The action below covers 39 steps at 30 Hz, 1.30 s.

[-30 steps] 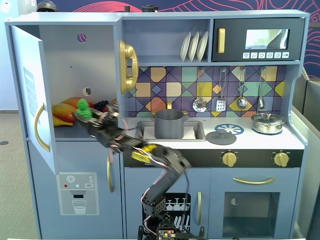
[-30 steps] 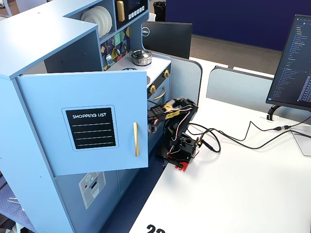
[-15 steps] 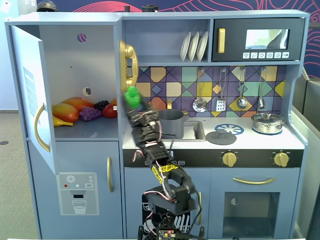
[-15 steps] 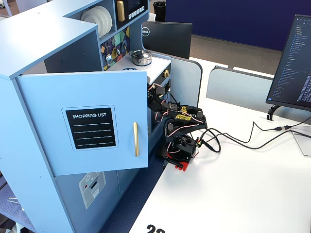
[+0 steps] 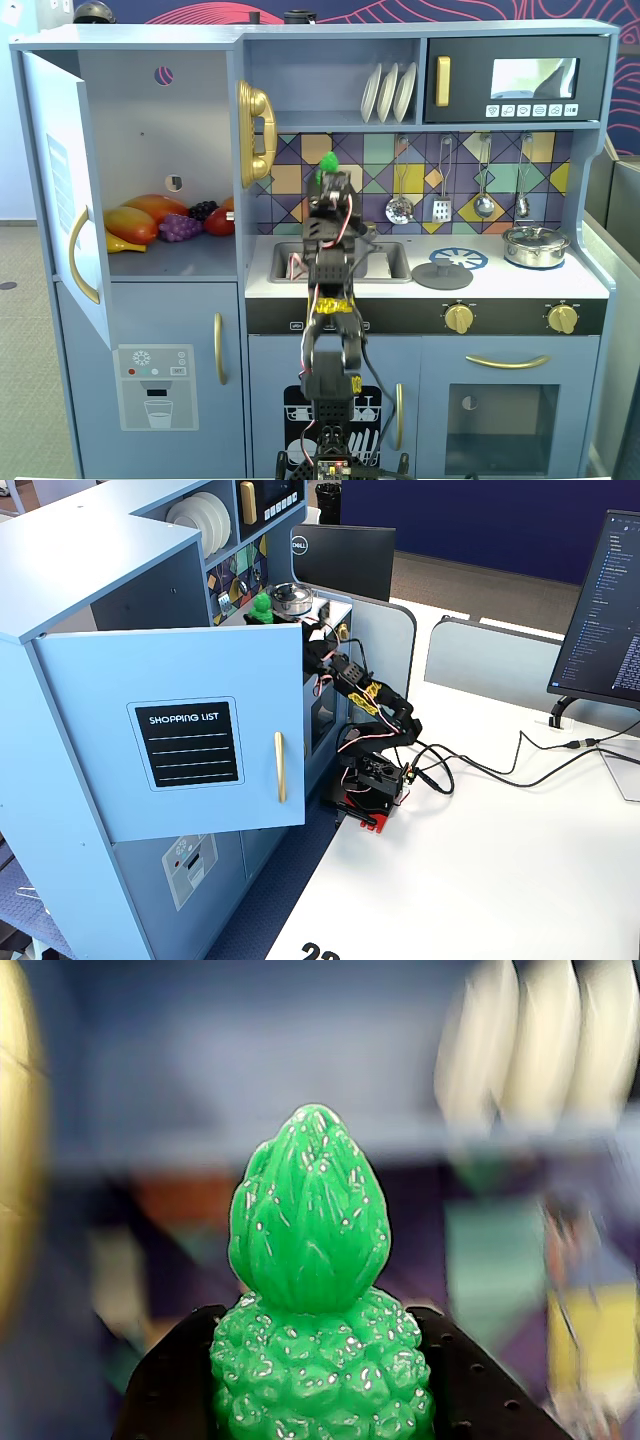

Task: Pick up the green pineapple from the left cabinet and place it in the gray recipient

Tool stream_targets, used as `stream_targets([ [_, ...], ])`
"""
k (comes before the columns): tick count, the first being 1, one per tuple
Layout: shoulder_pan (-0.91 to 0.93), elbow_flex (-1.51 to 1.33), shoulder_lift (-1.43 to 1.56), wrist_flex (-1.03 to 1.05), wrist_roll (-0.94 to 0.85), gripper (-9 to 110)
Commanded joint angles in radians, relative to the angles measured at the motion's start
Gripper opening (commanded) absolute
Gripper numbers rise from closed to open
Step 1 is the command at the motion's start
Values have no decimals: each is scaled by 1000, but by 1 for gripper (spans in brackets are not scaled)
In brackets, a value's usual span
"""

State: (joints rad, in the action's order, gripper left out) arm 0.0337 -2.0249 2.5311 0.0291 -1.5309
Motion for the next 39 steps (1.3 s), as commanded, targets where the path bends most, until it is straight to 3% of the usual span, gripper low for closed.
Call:
stream_targets([
  [1, 49, 192, -156, 140, 18, 0],
  [13, 38, 373, -454, 222, -44, 1],
  [22, 17, 385, -479, 202, 2, 31],
  [28, 20, 405, -411, 239, -8, 24],
  [30, 18, 370, -304, 345, -29, 17],
  [33, -23, 290, -74, 695, -115, 0],
  [35, -40, 195, 80, 900, -106, 0],
  [39, 0, -114, 313, 1109, -117, 0],
])
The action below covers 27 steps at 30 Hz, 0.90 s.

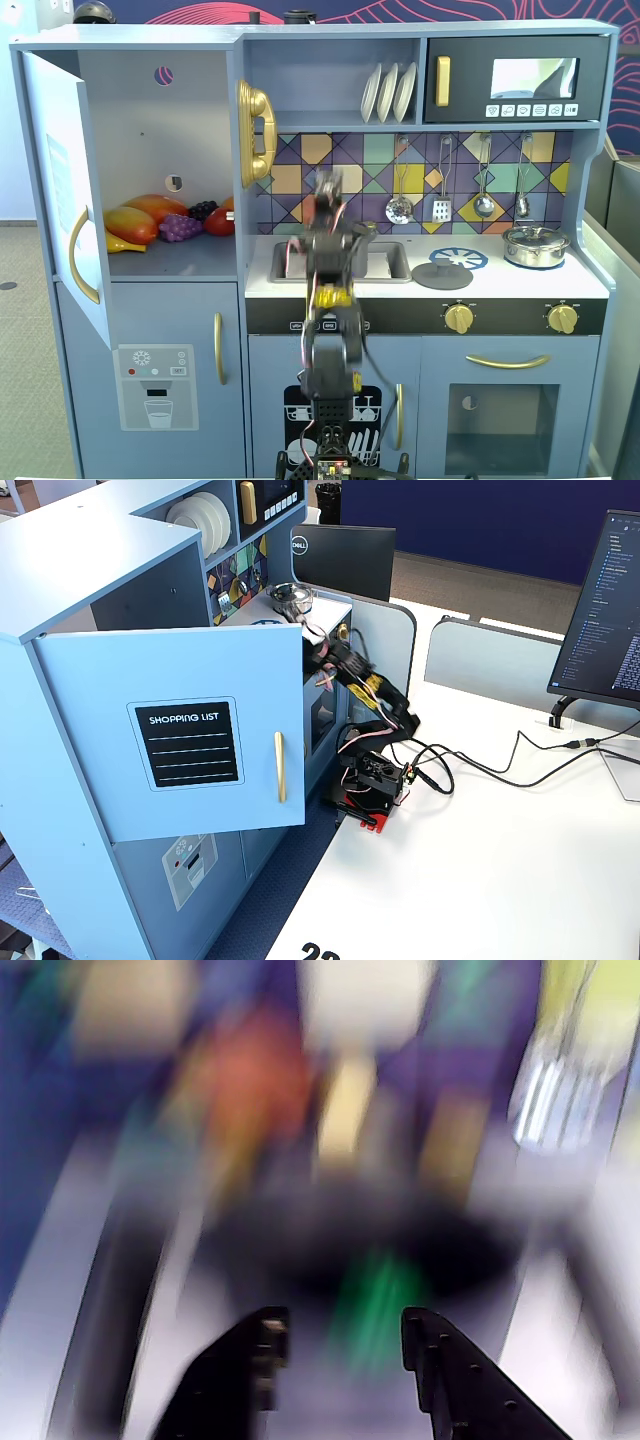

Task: Pick up the green pineapple from the left cabinet and place it in the gray recipient

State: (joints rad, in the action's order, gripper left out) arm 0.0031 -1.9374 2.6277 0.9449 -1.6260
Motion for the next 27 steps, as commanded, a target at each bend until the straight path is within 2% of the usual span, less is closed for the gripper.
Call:
stream_targets([
  [1, 41, -284, 264, 215, 9, 0],
  [8, 41, -753, 419, 218, 135, 0],
  [16, 5, -1048, 489, 138, 115, 0],
  [23, -29, -1065, 549, 405, 262, 0],
  [27, -51, -1065, 549, 563, 261, 0],
])
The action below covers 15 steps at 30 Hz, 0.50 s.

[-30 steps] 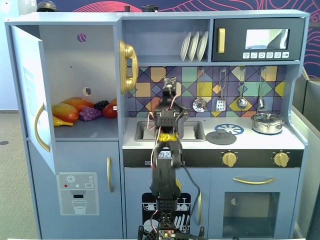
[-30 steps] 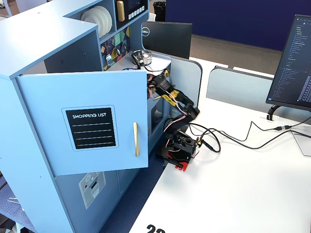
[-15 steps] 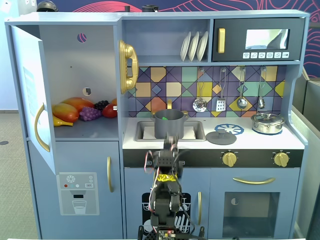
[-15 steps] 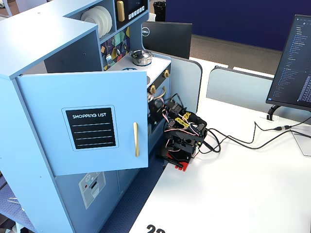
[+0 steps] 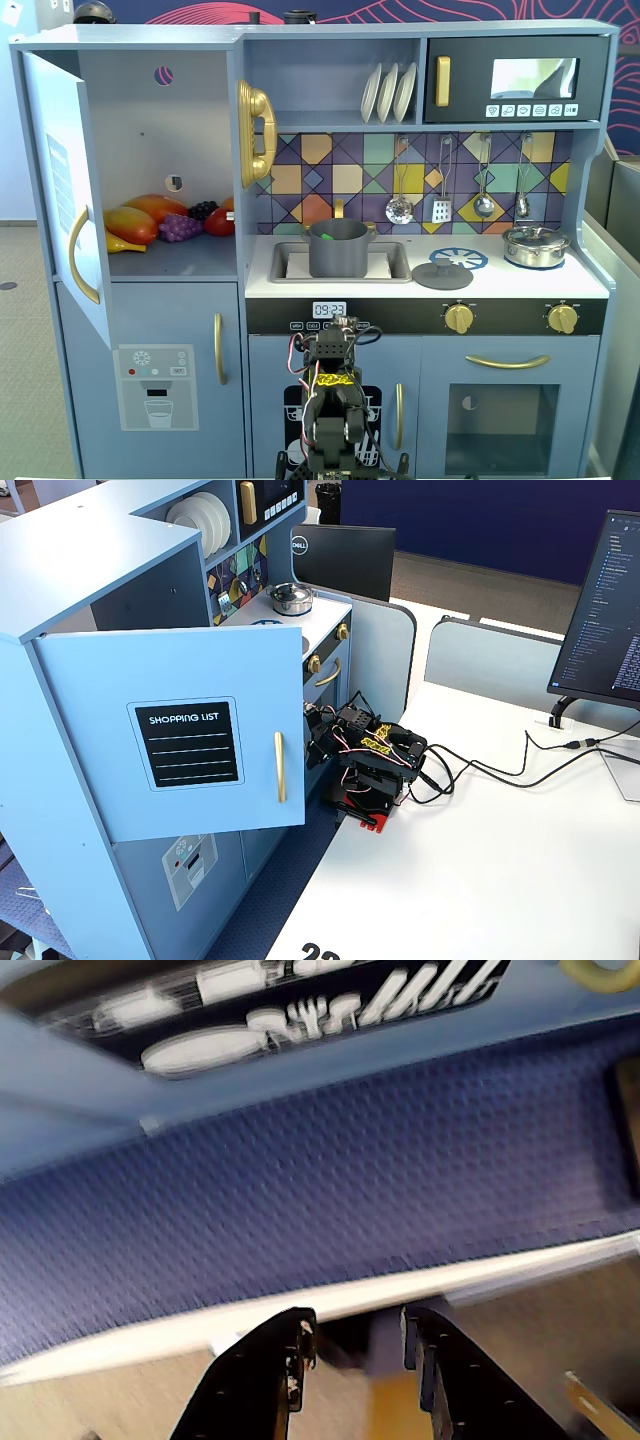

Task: Pick up the green pineapple from the left cabinet and place it in the gray recipient

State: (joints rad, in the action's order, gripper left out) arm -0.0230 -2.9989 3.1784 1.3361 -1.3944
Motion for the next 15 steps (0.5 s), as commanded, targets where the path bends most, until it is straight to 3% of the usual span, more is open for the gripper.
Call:
stream_targets([
  [1, -23, -3, -2, 172, 40, 0],
  [5, -17, -3, 0, 195, -150, 2],
  [15, -18, -3, 0, 195, -133, 5],
])
